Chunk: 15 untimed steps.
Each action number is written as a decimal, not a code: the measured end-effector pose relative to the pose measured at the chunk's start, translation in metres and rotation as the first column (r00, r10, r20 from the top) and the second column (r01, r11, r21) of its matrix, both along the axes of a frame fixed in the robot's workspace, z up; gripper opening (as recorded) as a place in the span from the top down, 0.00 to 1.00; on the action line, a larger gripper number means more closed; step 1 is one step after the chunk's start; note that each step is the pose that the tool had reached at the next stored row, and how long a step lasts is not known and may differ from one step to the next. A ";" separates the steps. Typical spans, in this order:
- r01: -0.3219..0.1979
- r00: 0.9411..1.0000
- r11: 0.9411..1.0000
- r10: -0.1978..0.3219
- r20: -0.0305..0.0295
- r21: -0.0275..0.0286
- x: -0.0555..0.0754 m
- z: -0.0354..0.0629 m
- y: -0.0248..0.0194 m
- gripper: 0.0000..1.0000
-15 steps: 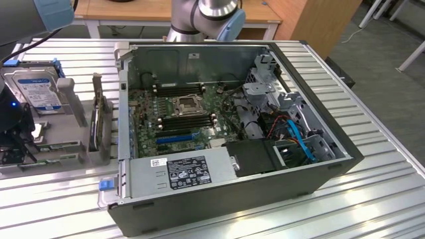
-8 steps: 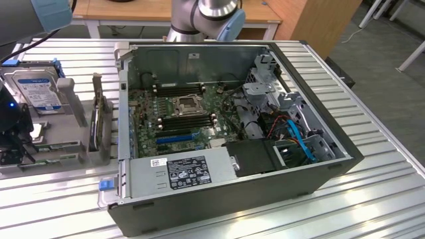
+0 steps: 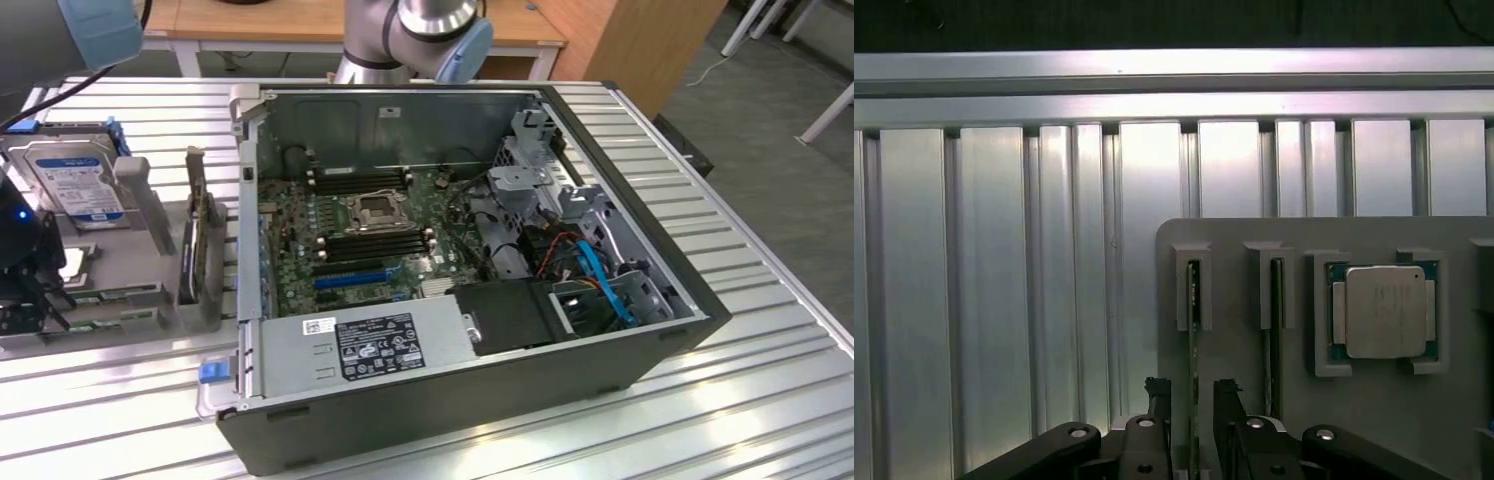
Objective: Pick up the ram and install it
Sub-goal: 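Pick up the ram and move it above insertion slot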
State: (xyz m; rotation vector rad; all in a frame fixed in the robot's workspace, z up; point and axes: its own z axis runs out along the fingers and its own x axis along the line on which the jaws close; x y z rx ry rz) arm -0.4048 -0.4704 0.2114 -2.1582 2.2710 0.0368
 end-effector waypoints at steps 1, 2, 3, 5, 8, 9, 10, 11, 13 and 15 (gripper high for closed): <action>0.000 1.000 1.000 0.000 0.000 0.000 0.000 -0.0018 0.0000 0.69; 0.000 1.000 1.000 0.000 0.000 0.000 0.000 -0.0030 0.0000 0.69; 0.000 1.000 1.000 0.000 0.000 0.000 0.000 -0.0046 0.0001 0.69; 0.000 1.000 1.000 0.000 0.000 0.000 0.000 -0.0075 0.0001 0.69; 0.000 1.000 1.000 0.000 0.000 0.000 0.000 -0.0080 0.0000 0.69; 0.000 1.000 1.000 0.000 0.000 0.000 0.000 -0.0080 0.0000 0.69; 0.000 1.000 1.000 0.000 0.000 0.000 0.000 -0.0081 0.0001 0.69; 0.000 1.000 1.000 0.000 0.000 0.000 0.000 -0.0082 0.0000 0.69; 0.000 1.000 1.000 0.000 0.000 0.000 0.000 -0.0085 0.0000 0.69; 0.000 1.000 1.000 0.000 0.000 0.000 0.000 -0.0091 -0.0012 0.69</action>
